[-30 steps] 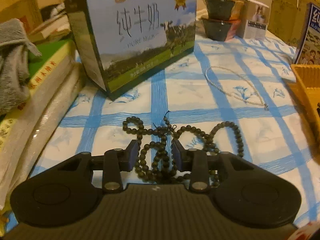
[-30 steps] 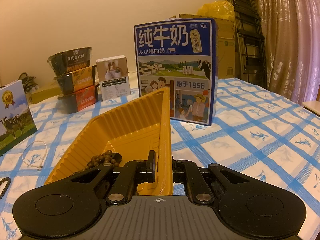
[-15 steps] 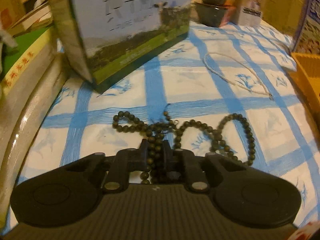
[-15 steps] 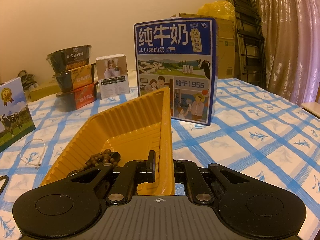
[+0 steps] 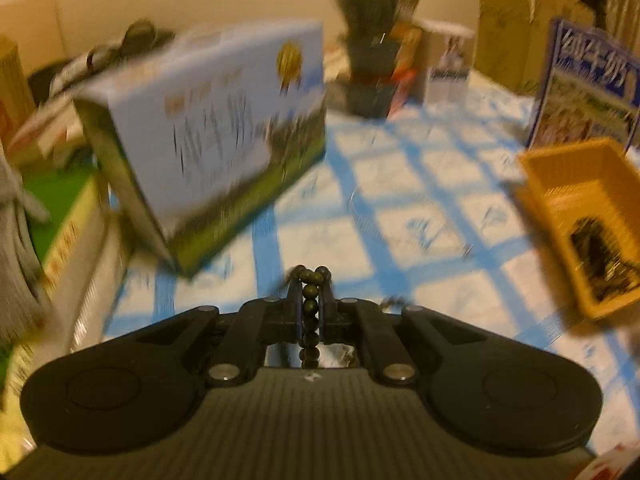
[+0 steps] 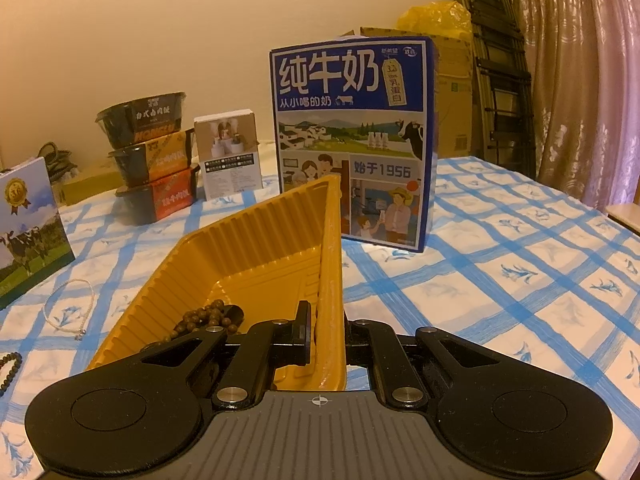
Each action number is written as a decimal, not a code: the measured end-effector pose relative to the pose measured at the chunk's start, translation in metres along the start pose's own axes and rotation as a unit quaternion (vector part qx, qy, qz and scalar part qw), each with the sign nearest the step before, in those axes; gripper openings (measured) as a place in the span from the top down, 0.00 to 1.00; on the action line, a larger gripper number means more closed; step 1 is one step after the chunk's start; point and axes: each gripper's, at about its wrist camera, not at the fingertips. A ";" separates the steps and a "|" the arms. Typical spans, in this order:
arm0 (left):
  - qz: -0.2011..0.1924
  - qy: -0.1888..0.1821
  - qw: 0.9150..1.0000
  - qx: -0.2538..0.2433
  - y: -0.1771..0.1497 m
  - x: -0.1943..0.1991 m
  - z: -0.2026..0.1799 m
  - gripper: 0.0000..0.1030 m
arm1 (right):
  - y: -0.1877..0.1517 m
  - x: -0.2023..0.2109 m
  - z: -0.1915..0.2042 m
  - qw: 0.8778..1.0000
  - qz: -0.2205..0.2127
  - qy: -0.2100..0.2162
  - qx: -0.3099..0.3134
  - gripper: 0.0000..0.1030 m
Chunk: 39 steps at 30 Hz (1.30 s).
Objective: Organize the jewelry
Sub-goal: 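Lift the dark bead necklace high with the left tool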
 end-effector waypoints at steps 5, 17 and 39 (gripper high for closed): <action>-0.055 -0.024 0.998 -0.008 0.046 0.046 -0.009 0.94 | 0.002 0.000 0.002 1.000 -0.001 0.003 -0.001 0.91; -0.163 -0.056 0.984 -0.039 0.127 0.133 -0.039 0.94 | 0.005 0.001 0.004 1.000 -0.008 0.010 -0.001 0.91; -0.251 -0.102 0.958 -0.100 0.200 0.199 -0.103 0.94 | 0.007 -0.001 0.007 1.000 -0.009 0.013 -0.005 0.91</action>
Point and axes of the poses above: each gripper's, at about its wrist camera, not at the fingertips, and x roughly against the way its jaws point, z to its left, y to its top, and after that the axes turned 1 degree about y, right-handed
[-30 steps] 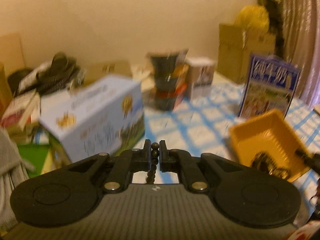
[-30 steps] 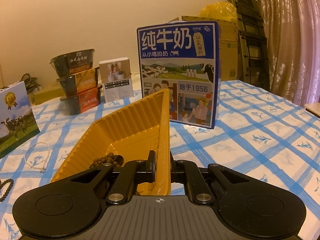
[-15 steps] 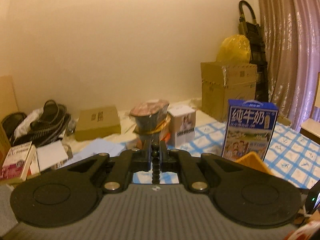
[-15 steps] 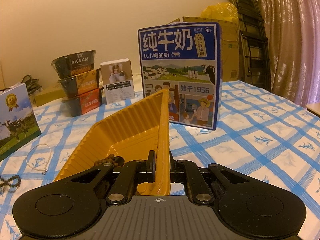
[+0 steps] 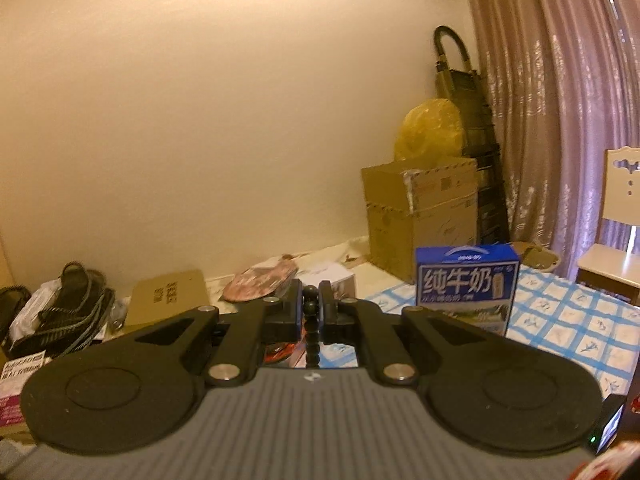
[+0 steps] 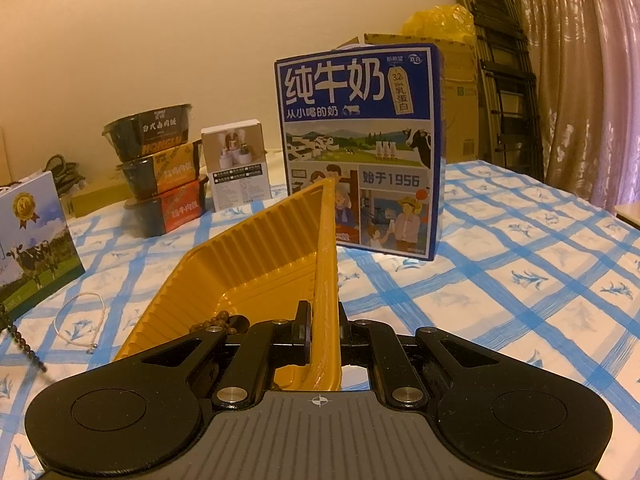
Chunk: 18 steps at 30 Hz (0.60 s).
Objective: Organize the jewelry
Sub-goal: 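Lift the dark bead necklace high with the left tool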
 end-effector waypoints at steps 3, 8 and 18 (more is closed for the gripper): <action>-0.010 -0.020 1.000 -0.005 0.008 -0.004 -0.013 0.94 | 0.000 0.000 0.000 1.000 0.000 0.000 -0.003 0.91; -0.037 -0.055 0.998 -0.014 0.029 -0.012 -0.037 0.94 | -0.001 -0.001 -0.001 1.000 0.000 0.002 -0.006 0.91; -0.092 -0.135 0.987 0.011 0.062 -0.024 -0.079 0.94 | -0.001 -0.001 -0.002 1.000 -0.002 0.007 -0.009 0.91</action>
Point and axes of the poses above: each gripper's, at about its wrist camera, not at the fingertips, and x roughly against the way its jaws point, z to its left, y to its top, and after that the axes turned 1 degree about y, right-handed
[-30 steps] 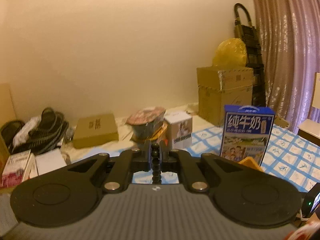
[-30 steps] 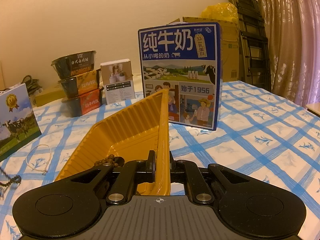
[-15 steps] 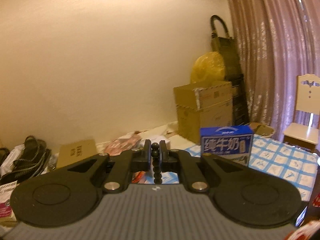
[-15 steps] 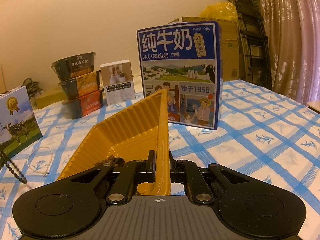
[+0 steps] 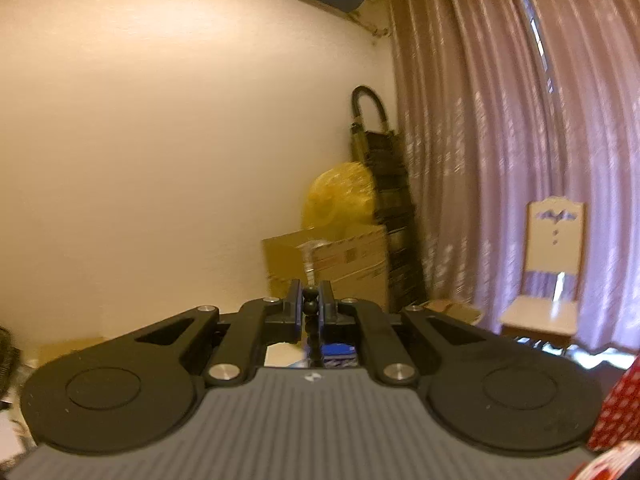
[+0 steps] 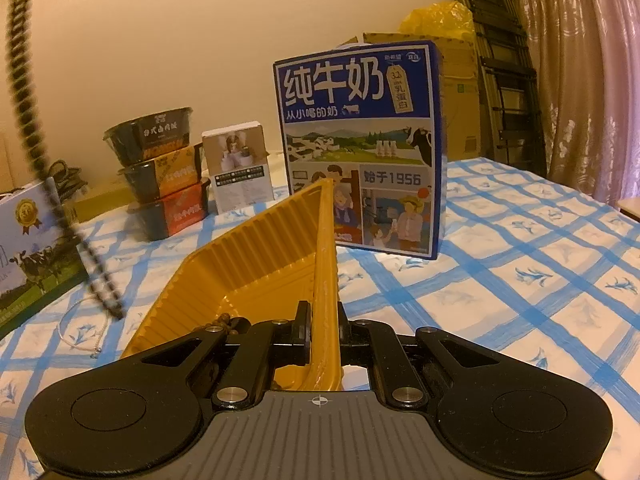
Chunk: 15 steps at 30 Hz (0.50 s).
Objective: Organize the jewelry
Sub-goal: 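Lift the dark bead necklace high with the left tool, then lower the dark necklace into the orange tray and open the left tool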
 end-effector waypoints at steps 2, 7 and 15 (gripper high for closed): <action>-0.001 -0.017 1.000 0.012 -0.003 -0.007 -0.005 0.94 | 0.000 0.000 0.001 1.000 0.000 0.001 -0.001 0.91; 0.025 -0.058 0.996 0.056 -0.025 -0.033 -0.012 0.94 | 0.000 0.000 0.000 1.000 0.000 0.001 -0.001 0.91; 0.141 -0.096 0.979 0.112 -0.116 -0.084 -0.017 0.94 | 0.001 0.000 0.001 1.000 -0.001 0.001 -0.001 0.91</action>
Point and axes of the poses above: each gripper's, at about its wrist camera, not at the fingertips, and x roughly against the way its jaws point, z to its left, y to its top, and after that the axes turned 1 degree about y, right-handed
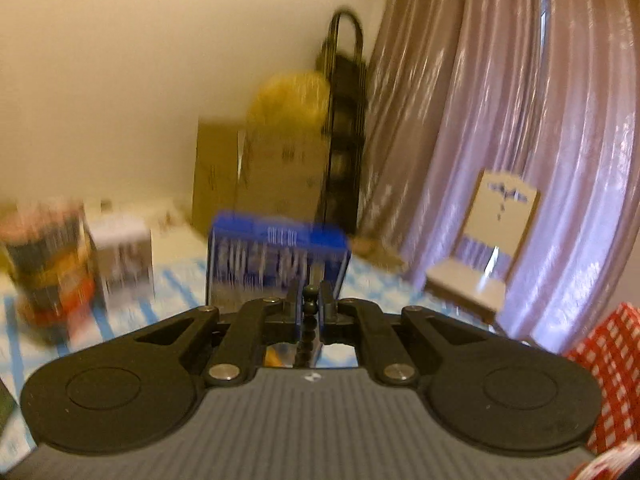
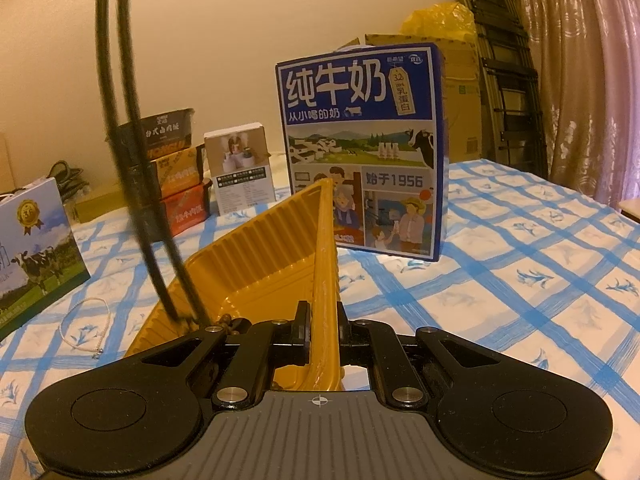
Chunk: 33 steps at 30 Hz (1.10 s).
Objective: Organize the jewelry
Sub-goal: 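Lower the dark necklace into the orange tray and open the left tool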
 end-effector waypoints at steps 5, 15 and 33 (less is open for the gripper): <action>0.082 0.008 0.996 0.031 -0.061 -0.047 0.019 0.94 | 0.000 0.000 0.000 1.000 0.000 0.000 0.000 0.91; 0.163 0.046 0.983 0.069 -0.152 -0.097 0.041 0.93 | -0.001 0.001 -0.003 1.000 0.001 0.000 -0.005 0.91; 0.112 0.151 0.982 0.024 -0.198 -0.014 0.069 0.57 | -0.002 0.001 -0.005 1.000 0.004 -0.002 -0.008 0.91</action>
Point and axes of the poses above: each gripper's, at about its wrist camera, not at the fingertips, and x roughly against the way its jaws point, z to its left, y to its top, and after that the axes turned 1 degree about y, right-handed
